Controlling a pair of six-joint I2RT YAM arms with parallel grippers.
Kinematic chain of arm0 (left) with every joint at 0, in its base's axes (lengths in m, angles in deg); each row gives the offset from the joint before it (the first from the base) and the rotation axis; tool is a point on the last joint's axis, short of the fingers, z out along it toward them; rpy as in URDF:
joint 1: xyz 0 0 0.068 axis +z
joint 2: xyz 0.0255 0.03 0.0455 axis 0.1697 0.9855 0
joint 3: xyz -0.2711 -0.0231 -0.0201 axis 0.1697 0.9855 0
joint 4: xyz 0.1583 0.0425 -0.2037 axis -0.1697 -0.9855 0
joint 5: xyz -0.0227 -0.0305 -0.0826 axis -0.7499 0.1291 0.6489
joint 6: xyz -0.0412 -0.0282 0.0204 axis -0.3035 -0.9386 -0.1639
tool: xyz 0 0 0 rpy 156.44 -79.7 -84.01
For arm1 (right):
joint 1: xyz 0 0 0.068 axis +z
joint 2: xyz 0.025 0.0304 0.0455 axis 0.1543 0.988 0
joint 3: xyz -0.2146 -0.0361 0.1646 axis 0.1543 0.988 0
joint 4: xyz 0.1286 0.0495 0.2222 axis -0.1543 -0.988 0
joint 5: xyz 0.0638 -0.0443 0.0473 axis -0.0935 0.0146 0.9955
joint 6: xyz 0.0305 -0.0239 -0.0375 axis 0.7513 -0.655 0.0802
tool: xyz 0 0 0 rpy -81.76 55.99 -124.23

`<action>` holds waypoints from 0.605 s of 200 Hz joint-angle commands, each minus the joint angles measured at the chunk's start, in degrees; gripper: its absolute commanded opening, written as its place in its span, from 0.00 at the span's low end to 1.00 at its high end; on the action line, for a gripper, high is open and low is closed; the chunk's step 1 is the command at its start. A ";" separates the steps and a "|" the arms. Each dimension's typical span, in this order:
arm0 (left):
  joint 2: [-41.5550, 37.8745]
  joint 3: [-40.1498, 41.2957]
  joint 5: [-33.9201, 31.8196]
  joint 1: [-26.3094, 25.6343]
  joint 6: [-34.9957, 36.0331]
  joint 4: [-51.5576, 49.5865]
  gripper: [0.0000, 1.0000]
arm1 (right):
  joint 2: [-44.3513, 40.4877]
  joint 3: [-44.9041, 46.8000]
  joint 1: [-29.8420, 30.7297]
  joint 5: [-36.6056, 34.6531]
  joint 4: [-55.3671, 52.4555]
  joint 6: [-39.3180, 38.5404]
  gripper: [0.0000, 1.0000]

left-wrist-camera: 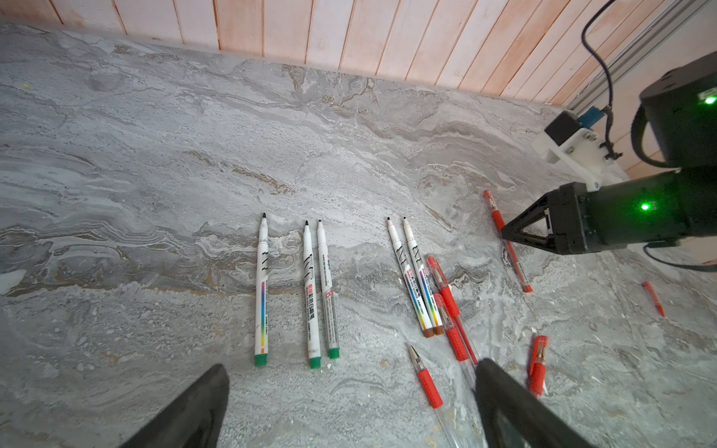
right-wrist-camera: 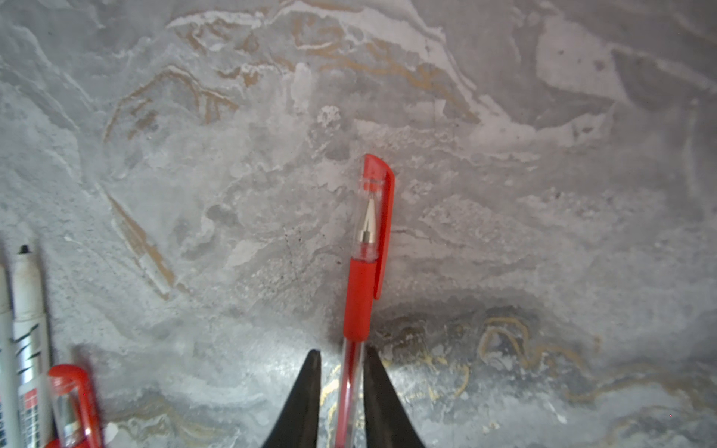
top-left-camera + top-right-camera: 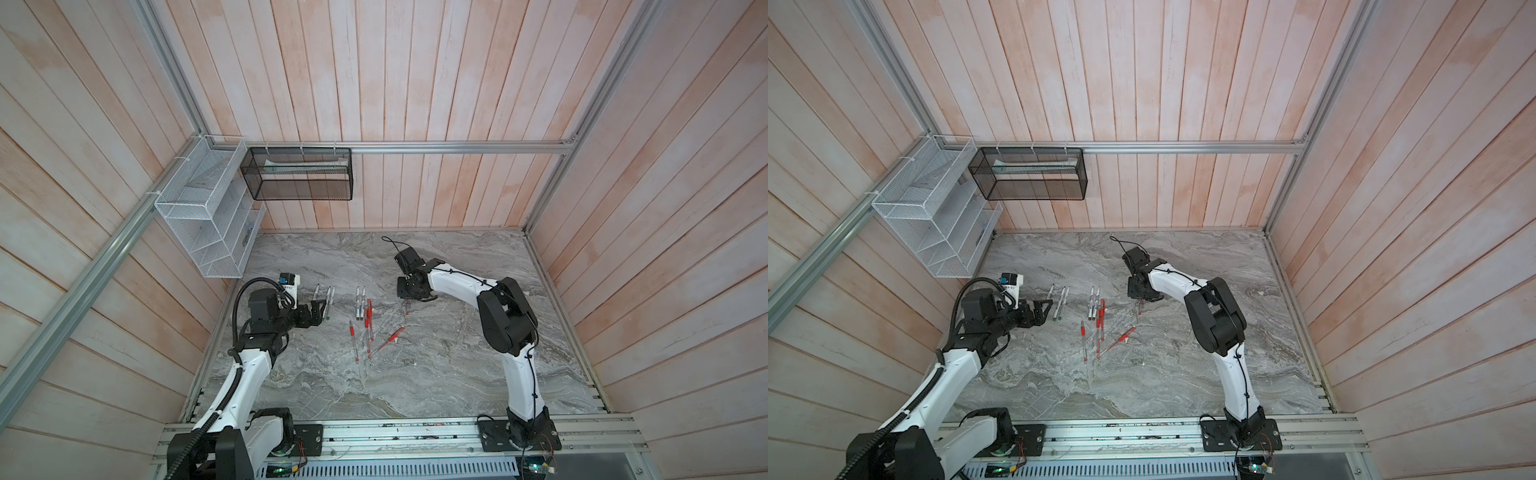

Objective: Remove pen caps from pens
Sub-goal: Pick up the pen from the center of the table.

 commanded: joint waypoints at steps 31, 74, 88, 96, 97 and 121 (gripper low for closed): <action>-0.75 -1.17 0.24 -0.31 0.90 0.31 1.00 | 2.72 -0.41 -0.97 -0.04 0.36 -0.25 0.12; -0.68 -2.29 0.72 -0.49 0.09 -0.06 1.00 | 0.32 -0.06 -1.49 -0.01 1.34 -0.11 0.07; -0.64 -3.89 0.62 -0.89 -0.24 -1.77 1.00 | -1.70 0.39 -1.76 0.32 2.09 0.23 0.07; -0.41 -5.40 1.07 -1.15 -0.37 -3.11 1.00 | -3.40 1.05 -1.82 1.22 3.12 0.53 0.07; -0.31 -5.67 1.18 -1.18 -0.38 -3.30 1.00 | -3.61 1.11 -1.88 1.37 3.27 0.56 0.07; 1.24 -9.48 3.53 -1.38 -0.66 -5.01 1.00 | -9.51 4.23 -2.06 5.26 9.05 1.69 0.07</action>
